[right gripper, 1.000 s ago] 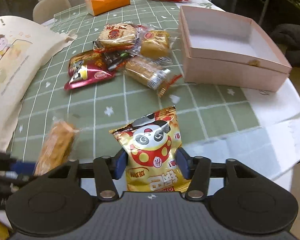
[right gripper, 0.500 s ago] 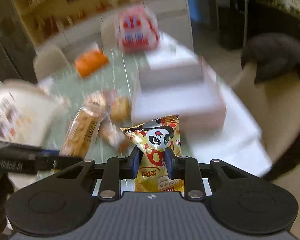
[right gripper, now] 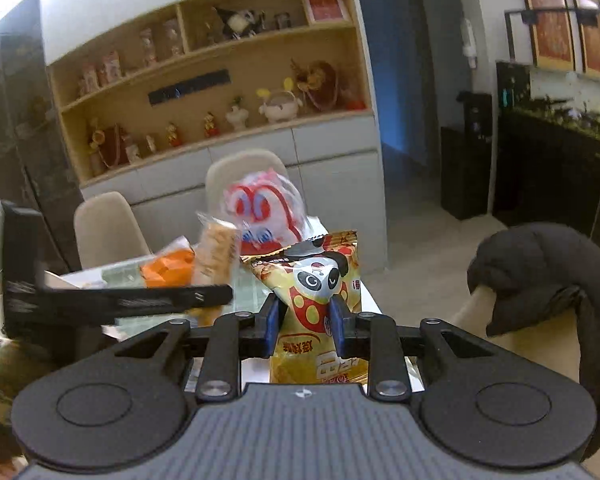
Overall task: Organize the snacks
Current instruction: 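Carry the wafer roll with the left tool while the right tool carries the panda bag to the box, then release the wafer roll into the pink box while the right tool releases the panda bag, then grasp the red spicy snack packet with the left tool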
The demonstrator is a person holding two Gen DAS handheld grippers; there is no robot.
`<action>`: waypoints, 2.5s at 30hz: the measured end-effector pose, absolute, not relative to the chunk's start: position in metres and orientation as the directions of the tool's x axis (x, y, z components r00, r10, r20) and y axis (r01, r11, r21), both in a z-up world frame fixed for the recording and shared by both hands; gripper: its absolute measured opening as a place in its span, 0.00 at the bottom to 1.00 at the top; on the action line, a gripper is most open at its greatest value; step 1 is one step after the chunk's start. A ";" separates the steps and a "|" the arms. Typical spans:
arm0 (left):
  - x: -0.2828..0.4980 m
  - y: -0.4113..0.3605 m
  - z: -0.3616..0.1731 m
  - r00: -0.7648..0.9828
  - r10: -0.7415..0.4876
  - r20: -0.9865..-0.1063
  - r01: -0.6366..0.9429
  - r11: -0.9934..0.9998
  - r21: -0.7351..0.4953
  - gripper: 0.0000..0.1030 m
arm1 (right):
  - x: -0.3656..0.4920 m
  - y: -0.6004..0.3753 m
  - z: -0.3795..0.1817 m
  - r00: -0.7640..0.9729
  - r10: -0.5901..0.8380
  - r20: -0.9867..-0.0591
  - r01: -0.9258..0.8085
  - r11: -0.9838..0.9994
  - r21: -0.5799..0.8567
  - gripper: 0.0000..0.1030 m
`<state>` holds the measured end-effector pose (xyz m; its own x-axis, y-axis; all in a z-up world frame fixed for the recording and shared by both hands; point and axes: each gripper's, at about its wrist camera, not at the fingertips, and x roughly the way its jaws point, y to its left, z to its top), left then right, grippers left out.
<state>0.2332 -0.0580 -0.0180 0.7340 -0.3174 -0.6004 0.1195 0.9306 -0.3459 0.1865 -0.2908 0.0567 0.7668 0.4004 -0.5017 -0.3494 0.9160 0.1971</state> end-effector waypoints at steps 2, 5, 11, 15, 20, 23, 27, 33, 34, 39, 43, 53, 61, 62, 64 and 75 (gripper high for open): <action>0.255 -0.065 -0.051 0.666 -0.289 -0.688 0.066 0.941 -0.331 0.36 | 0.197 -0.297 0.043 0.755 0.382 -0.533 -0.333 0.923 0.190 0.25; 0.268 -0.072 -0.096 0.578 -0.244 -0.779 0.006 0.955 -0.295 0.37 | 0.215 -0.305 0.017 0.728 0.362 -0.582 -0.322 0.930 0.175 0.25; 0.240 -0.066 -0.093 0.607 -0.221 -0.763 -0.027 0.955 -0.297 0.37 | 0.256 -0.303 -0.026 0.639 0.409 -0.651 -0.349 0.909 0.228 0.25; 0.197 -0.043 -0.068 0.670 -0.180 -0.720 -0.104 0.938 -0.331 0.37 | 0.292 -0.284 -0.050 0.586 0.442 -0.679 -0.368 0.892 0.263 0.25; 0.144 -0.014 -0.069 0.656 -0.173 -0.735 -0.220 0.887 -0.405 0.37 | 0.299 -0.254 -0.068 0.505 0.504 -0.700 -0.428 0.851 0.304 0.25; 0.116 0.002 -0.083 0.621 -0.168 -0.766 -0.289 0.859 -0.423 0.37 | 0.294 -0.239 -0.086 0.405 0.528 -0.746 -0.427 0.831 0.357 0.29; 0.093 0.021 -0.099 0.588 -0.171 -0.791 -0.349 0.828 -0.438 0.37 | 0.290 -0.231 -0.107 0.313 0.560 -0.767 -0.398 0.811 0.429 0.31; 0.083 0.036 -0.108 0.572 -0.184 -0.800 -0.360 0.820 -0.446 0.36 | 0.273 -0.219 -0.115 0.239 0.601 -0.763 -0.387 0.779 0.493 0.41; 0.080 0.037 -0.107 0.571 -0.189 -0.799 -0.354 0.821 -0.447 0.36 | 0.270 -0.213 -0.116 0.226 0.605 -0.764 -0.395 0.774 0.496 0.41; 0.069 0.044 -0.109 0.558 -0.193 -0.807 -0.353 0.825 -0.441 0.36 | 0.262 -0.192 -0.121 0.316 0.479 -0.819 -0.408 0.848 0.338 0.41; 0.054 0.056 -0.115 0.541 -0.185 -0.821 -0.385 0.813 -0.437 0.36 | 0.257 -0.193 -0.118 0.404 0.385 -0.830 -0.380 0.896 0.230 0.41; 0.030 0.091 -0.123 0.532 -0.141 -0.835 -0.458 0.782 -0.424 0.36 | 0.169 -0.111 -0.094 0.426 0.494 -0.758 -0.698 0.713 0.073 0.46; 0.012 0.135 -0.121 0.567 -0.108 -0.816 -0.484 0.758 -0.437 0.36 | 0.159 -0.033 -0.113 0.352 0.528 -0.773 -0.745 0.658 0.111 0.46; 0.014 0.141 -0.121 0.580 -0.107 -0.808 -0.482 0.754 -0.447 0.36 | 0.161 -0.025 -0.119 0.355 0.516 -0.779 -0.740 0.665 0.104 0.44; 0.023 0.155 -0.125 0.602 -0.107 -0.791 -0.477 0.746 -0.464 0.36 | 0.167 -0.011 -0.129 0.374 0.463 -0.803 -0.720 0.691 0.063 0.23; 0.098 0.189 -0.169 0.600 -0.192 -0.776 -0.436 0.736 -0.519 0.35 | 0.167 -0.008 -0.151 0.365 0.454 -0.813 -0.691 0.717 0.090 0.22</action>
